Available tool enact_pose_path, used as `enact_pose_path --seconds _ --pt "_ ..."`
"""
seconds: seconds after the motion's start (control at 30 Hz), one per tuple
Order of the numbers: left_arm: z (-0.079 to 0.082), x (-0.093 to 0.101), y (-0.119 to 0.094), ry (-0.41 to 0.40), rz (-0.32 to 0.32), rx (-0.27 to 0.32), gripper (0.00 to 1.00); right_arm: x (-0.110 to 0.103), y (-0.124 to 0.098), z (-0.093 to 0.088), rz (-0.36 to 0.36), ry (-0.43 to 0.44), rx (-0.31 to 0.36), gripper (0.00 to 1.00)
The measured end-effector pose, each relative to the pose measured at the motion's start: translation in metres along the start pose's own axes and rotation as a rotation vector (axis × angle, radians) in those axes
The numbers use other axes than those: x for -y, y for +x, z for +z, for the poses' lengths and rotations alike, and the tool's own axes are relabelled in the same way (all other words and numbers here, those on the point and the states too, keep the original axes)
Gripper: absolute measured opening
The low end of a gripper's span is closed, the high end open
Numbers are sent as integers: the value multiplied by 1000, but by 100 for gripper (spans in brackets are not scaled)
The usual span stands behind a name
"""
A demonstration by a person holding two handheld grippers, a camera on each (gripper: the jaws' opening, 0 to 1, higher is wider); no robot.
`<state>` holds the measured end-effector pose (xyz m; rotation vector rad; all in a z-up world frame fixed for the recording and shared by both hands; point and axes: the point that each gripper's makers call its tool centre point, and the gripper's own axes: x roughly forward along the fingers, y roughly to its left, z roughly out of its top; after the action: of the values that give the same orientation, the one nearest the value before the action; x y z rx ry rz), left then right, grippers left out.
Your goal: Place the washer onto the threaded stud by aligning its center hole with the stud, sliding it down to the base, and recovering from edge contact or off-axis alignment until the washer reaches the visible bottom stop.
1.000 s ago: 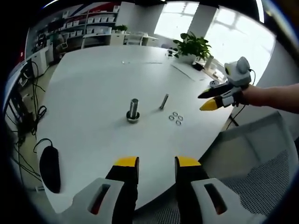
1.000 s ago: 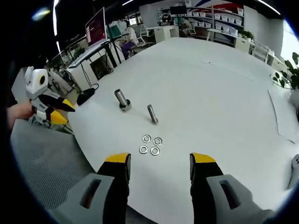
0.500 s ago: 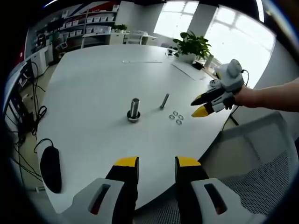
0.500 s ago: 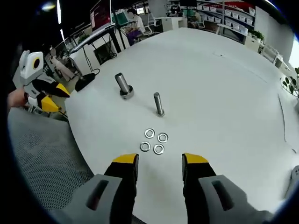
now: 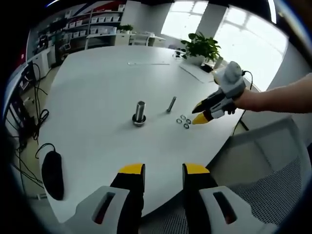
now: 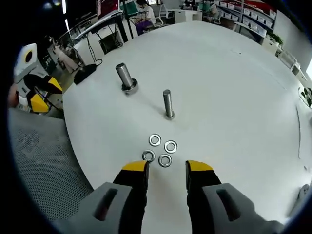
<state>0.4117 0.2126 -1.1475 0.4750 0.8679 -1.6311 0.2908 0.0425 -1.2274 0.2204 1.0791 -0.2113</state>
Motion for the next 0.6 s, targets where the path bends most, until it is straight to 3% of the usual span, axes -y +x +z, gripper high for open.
enact_pose_path --seconds 0.2,0.4,0.6 --pt "0 -2 0 3 5 0 29 -9 3 -4 6 -32 -32 25" --pt "-3 0 2 3 -3 -11 29 -6 7 -3 -13 -139 -58 22" --pt "0 -1 0 16 2 -7 29 -1 10 -2 -14 -165 -76 20"
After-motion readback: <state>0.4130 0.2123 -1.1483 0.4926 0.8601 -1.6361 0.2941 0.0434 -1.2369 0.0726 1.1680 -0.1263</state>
